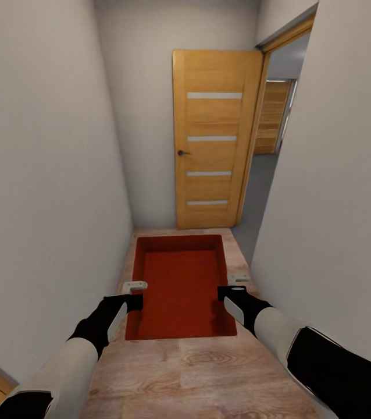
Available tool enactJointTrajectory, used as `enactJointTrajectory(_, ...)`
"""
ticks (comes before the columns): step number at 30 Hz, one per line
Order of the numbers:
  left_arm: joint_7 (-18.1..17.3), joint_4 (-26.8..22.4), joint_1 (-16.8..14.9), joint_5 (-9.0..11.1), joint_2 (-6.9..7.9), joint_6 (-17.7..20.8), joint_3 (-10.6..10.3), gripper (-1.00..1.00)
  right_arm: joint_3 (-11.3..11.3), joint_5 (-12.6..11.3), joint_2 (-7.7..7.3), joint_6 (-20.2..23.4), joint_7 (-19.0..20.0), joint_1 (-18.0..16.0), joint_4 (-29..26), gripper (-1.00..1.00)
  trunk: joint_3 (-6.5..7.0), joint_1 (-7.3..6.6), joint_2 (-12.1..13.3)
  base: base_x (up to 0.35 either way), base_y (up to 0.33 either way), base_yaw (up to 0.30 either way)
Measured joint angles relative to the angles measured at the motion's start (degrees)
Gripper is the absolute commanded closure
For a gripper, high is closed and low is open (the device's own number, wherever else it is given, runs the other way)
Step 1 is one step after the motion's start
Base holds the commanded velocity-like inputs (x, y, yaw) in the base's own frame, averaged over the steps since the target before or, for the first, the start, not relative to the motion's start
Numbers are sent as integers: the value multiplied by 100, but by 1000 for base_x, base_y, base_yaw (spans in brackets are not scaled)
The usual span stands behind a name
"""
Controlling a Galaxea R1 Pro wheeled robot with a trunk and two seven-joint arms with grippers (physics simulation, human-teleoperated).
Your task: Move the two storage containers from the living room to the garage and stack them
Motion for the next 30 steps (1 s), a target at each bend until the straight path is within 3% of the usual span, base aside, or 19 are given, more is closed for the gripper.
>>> enactJointTrajectory(30,-3,0,0,-8,-2,-1,4,100,-5,5,-1,-2,2,0,1,100,0,0,0,323,0,0)
